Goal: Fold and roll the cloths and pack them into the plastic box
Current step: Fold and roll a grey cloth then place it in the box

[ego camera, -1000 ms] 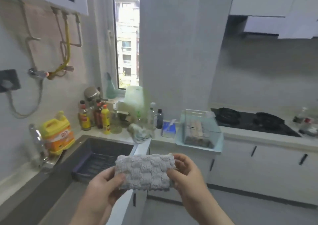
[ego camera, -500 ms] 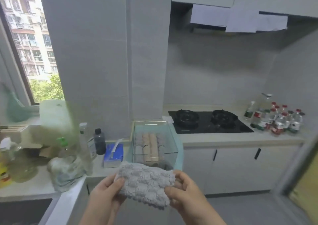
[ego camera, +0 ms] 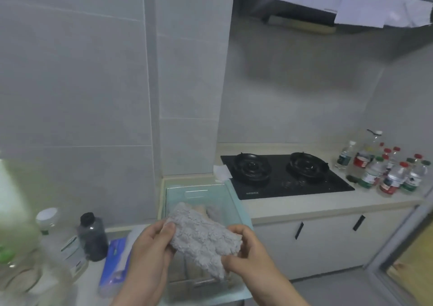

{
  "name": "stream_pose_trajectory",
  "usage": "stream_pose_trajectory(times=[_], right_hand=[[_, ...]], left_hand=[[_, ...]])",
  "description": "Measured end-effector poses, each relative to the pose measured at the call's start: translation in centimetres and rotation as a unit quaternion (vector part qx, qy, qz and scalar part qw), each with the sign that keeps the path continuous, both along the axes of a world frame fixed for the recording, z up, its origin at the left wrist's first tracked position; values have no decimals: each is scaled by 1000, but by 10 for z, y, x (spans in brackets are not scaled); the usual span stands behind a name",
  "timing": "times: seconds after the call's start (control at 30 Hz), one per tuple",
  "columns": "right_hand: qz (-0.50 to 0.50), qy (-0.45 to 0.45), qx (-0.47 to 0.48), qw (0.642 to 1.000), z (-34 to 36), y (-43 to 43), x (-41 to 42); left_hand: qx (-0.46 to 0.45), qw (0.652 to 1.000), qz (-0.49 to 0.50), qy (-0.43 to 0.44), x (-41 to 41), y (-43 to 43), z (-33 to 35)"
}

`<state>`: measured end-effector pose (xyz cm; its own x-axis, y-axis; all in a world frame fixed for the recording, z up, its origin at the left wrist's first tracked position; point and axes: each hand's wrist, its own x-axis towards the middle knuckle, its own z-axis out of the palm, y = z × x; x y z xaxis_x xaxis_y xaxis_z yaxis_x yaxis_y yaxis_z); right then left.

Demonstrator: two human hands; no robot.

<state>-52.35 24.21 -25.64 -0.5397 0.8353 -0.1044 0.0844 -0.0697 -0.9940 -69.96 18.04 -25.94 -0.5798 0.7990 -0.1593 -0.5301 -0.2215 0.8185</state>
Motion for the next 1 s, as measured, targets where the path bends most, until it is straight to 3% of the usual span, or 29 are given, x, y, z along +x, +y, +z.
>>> stream_pose_trajectory(times=[0.23, 0.33, 0.4, 0.5, 0.67, 0.73, 0.77, 0.8, 0.83, 0.87, 0.9, 0.93, 1.0], right_hand=[[-28, -65, -7, 997, -6, 76, -38], [19, -126, 10, 992, -8, 96, -37], [38, -130, 1, 991, -8, 110, -38], [-20, -104, -34, 994, -13, 135, -49], [-54, -204, 54, 976, -32, 168, -70], [-94, -228, 68, 967, -41, 179, -70], [-119, -242, 76, 960, -45, 184, -70], [-140, -260, 82, 952, -51, 188, -69], [-155, -278, 88, 944, -55, 190, -67], [-165, -296, 94, 936, -58, 193, -66], [-171, -311, 103, 929, -63, 196, -65], [-176, -323, 109, 923, -66, 198, -64], [-187, -337, 117, 915, -72, 202, -63]], left_hand=[[-36, 996, -76, -41, -35, 94, -11], [-63, 993, -94, -19, -39, 124, -19], [-85, 990, -108, -6, -42, 142, -25], [-100, 985, -142, -19, -43, 165, -34], [-109, 979, -161, -54, -37, 200, -50], [-148, 981, -122, 12, -38, 213, -70], [-176, 968, -109, 141, -41, 217, -85], [-191, 919, -131, 319, -45, 221, -104], [-191, 828, -195, 491, -47, 224, -117], [-177, 711, -272, 624, -47, 228, -128], [-156, 603, -333, 708, -45, 235, -139], [-130, 526, -370, 754, -42, 243, -149], [-97, 426, -427, 792, -40, 266, -170]])
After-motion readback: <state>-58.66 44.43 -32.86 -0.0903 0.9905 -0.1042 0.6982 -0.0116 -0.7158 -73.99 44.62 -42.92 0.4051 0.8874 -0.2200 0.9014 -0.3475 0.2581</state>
